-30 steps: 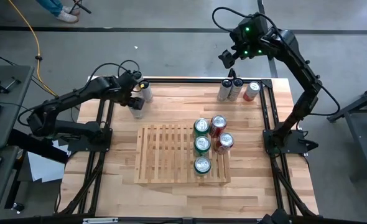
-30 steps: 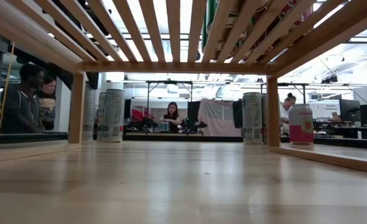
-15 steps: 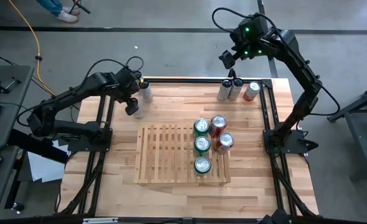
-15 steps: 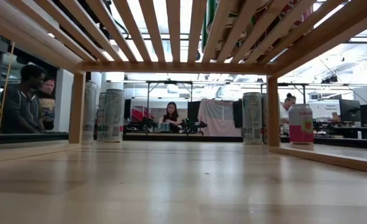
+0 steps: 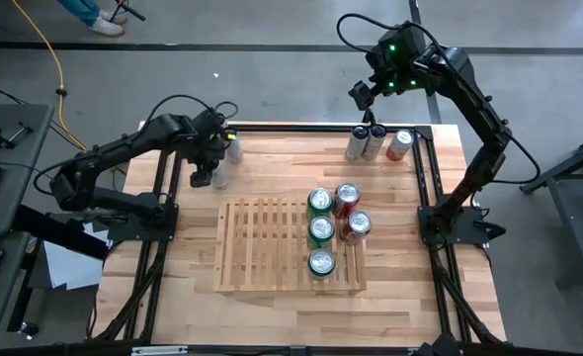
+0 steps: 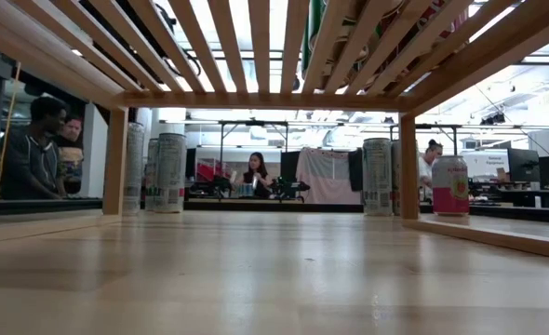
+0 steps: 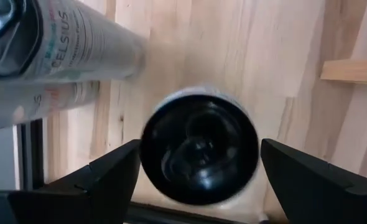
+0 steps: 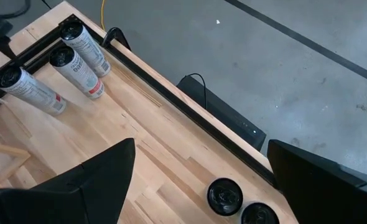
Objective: Place canned beverage on shelf
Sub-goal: Put the bottom left white-pink soda can on the shelf
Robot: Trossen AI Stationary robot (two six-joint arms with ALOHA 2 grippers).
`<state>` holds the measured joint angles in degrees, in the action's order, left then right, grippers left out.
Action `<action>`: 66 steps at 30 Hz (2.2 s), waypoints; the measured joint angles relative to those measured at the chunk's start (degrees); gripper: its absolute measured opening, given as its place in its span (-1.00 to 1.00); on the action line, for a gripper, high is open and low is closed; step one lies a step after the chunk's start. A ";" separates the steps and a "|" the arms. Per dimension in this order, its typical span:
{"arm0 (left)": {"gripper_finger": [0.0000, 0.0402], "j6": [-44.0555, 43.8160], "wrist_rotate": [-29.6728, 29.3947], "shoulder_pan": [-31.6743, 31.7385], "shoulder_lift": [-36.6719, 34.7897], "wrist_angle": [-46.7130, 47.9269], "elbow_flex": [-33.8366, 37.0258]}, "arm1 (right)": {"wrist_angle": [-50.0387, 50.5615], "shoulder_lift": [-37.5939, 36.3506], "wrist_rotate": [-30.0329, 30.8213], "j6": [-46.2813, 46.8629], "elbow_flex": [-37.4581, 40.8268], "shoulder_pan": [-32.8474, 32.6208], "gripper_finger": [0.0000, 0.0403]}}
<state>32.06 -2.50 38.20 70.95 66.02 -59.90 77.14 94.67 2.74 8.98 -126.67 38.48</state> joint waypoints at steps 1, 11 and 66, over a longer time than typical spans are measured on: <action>0.60 0.69 -0.51 0.00 0.50 0.03 0.00 | 0.03 0.00 0.00 0.02 0.00 0.00 0.74; 0.20 2.15 -4.01 -0.06 3.49 0.01 -0.04 | 0.17 0.00 0.00 0.02 0.00 0.00 0.74; 0.15 -41.97 2.30 -21.20 14.18 5.63 -51.21 | -26.77 11.57 -2.71 -10.65 0.07 -29.55 0.74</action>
<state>-9.91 -0.21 16.99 85.12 71.65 -111.11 50.38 106.24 0.03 -1.67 -126.61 8.93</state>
